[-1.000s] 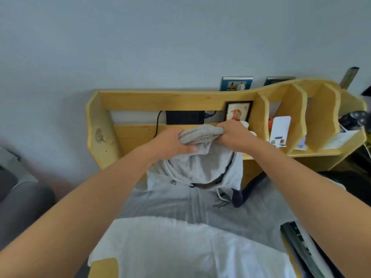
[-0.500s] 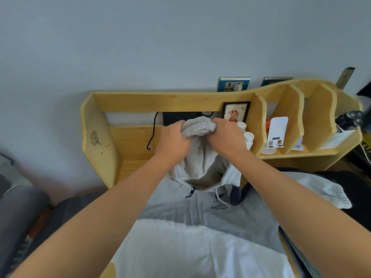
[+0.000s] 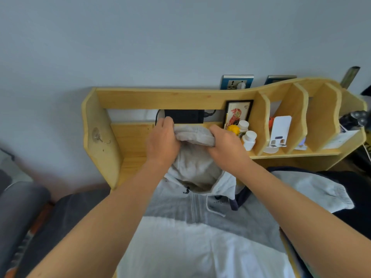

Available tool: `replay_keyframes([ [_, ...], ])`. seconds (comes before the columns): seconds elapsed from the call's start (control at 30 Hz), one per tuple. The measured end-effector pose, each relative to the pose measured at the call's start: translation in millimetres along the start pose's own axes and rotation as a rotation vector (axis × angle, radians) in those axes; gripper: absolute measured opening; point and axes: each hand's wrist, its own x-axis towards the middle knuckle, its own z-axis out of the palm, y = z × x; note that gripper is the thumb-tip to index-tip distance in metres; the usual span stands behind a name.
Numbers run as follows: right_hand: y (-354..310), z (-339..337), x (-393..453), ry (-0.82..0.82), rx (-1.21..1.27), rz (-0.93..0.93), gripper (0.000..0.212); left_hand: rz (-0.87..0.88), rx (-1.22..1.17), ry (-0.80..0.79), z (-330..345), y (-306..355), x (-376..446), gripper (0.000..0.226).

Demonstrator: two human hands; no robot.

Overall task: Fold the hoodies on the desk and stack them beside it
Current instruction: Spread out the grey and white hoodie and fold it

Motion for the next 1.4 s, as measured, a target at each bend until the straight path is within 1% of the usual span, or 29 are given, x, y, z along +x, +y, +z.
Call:
replay_keyframes([
  [0.1, 33.0, -6.5, -9.9, 0.133, -0.335, 0.027, 0.028, 0.209, 0.005, -0.056, -0.9, -27.2, -11.0, 0.03],
  [0.17, 48.4, -7.3, -18.0, 0.196, -0.42, 0.052, 0.032, 0.331, 0.029, -0.143, 0.1, -46.0, -19.4, 0.03],
  [0.23, 57.6, -2.2, -24.5, 0.194, -0.463, 0.034, 0.032, 0.416, 0.085, -0.245, 0.3, -54.7, -31.3, 0.03],
  [0.3, 62.1, 5.6, -30.8, 0.172, -0.52, -0.013, 0.036, 0.429, 0.083, -0.236, 0.6, -58.4, -45.0, 0.03],
  [0.4, 71.3, 17.6, -52.3, 0.128, -0.592, -0.093, 0.044, 0.314, 0.035, -0.141, 6.0, -69.8, -69.5, 0.033],
  [0.47, 79.1, 31.2, -87.6, 0.112, -0.567, -0.169, 0.046, 0.372, -0.009, -0.101, 17.1, -82.9, -104.2, 0.032],
  [0.5, 84.8, 42.4, -114.7, 0.066, -0.546, -0.213, 0.047, 0.428, -0.026, -0.115, 25.5, -91.1, -128.8, 0.03],
  [0.53, 90.0, 55.8, -147.9, -0.04, -0.544, -0.249, 0.049, 0.48, -0.024, -0.169, 35.9, -100.6, -158.5, 0.028],
  [0.6, 101.6, 85.0, -225.4, -0.391, -0.572, -0.276, 0.059, 0.585, 0.066, -0.384, 59.8, -122.8, -225.9, 0.023],
  [0.63, 106.4, 96.0, -262.8, -0.56, -0.548, -0.234, 0.067, 0.624, 0.144, -0.514, 69.7, -134.6, -259.0, 0.02],
  [0.67, 111.6, 104.1, -296.1, -0.666, -0.495, -0.15, 0.077, 0.629, 0.211, -0.629, 77.7, -145.6, -288.0, 0.019],
  [0.7, 115.1, 109.5, -320.8, -0.698, -0.436, -0.047, 0.087, 0.612, 0.248, -0.704, 82.4, -152.3, -309.6, 0.022],
  [0.73, 114.3, 111.7, -333.2, -0.676, -0.375, 0.063, 0.089, 0.57, 0.251, -0.745, 85.1, -154.8, -322.7, 0.022],
  [0.77, 109.8, 110.6, -333.6, -0.599, -0.321, 0.158, 0.082, 0.507, 0.22, -0.756, 85.1, -151.7, -326.5, 0.017],
  [0.83, 99.3, 107.1, -314.3, -0.416, -0.214, 0.316, 0.051, 0.364, 0.091, -0.703, 84.8, -138.4, -315.6, 0.009],
  [0.9, 91.0, 108.0, -285.2, -0.311, -0.13, 0.457, 0.02, 0.267, -0.021, -0.651, 86.2, -117.5, -293.7, 0.018],
  [0.93, 87.5, 109.4, -270.5, -0.326, -0.091, 0.485, 0.012, 0.224, -0.064, -0.678, 87.3, -105.9, -281.5, 0.03],
  [1.0, 82.4, 117.7, -249.9, -0.368, -0.047, 0.482, 0.016, 0.173, -0.152, -0.817, 95.0, -88.1, -267.2, 0.054],
  [1.03, 78.1, 123.3, -243.7, -0.393, -0.05, 0.465, 0.022, 0.216, -0.137, -0.871, 100.5, -81.0, -265.2, 0.061],
  [1.1, 72.0, 135.5, -246.9, -0.531, -0.05, 0.404, 0.042, 0.375, -0.031, -0.913, 112.4, -74.2, -269.6, 0.068],
  [1.13, 72.1, 139.4, -255.5, -0.637, -0.037, 0.357, 0.056, 0.429, 0.048, -0.927, 116.9, -73.5, -275.3, 0.068],
  [1.17, 73.8, 141.8, -266.2, -0.747, -0.063, 0.31, 0.069, 0.435, 0.109, -0.922, 121.1, -74.3, -282.1, 0.063],
  [1.2, 76.4, 143.1, -275.2, -0.801, -0.122, 0.252, 0.077, 0.419, 0.14, -0.89, 124.2, -75.8, -287.6, 0.052],
  [1.23, 81.0, 145.3, -281.0, -0.807, -0.181, 0.226, 0.078, 0.401, 0.139, -0.836, 125.6, -76.8, -289.7, 0.036],
  [1.27, 84.6, 147.4, -280.3, -0.775, -0.227, 0.239, 0.07, 0.373, 0.105, -0.762, 124.9, -75.9, -285.8, 0.022],
  [1.3, 87.5, 148.2, -270.9, -0.737, -0.241, 0.291, 0.054, 0.345, 0.074, -0.699, 123.5, -75.0, -278.2, 0.01],
  [1.33, 86.9, 145.6, -254.0, -0.681, -0.227, 0.349, 0.037, 0.299, 0.016, -0.633, 120.8, -72.6, -266.9, 0.004],
  [1.37, 83.0, 138.0, -231.3, -0.612, -0.178, 0.415, 0.022, 0.212, -0.056, -0.569, 116.0, -69.9, -250.4, 0.017],
  [1.4, 79.7, 126.5, -206.6, -0.546, -0.108, 0.461, 0.015, 0.11, -0.149, -0.536, 107.8, -65.1, -228.3, 0.027],
])
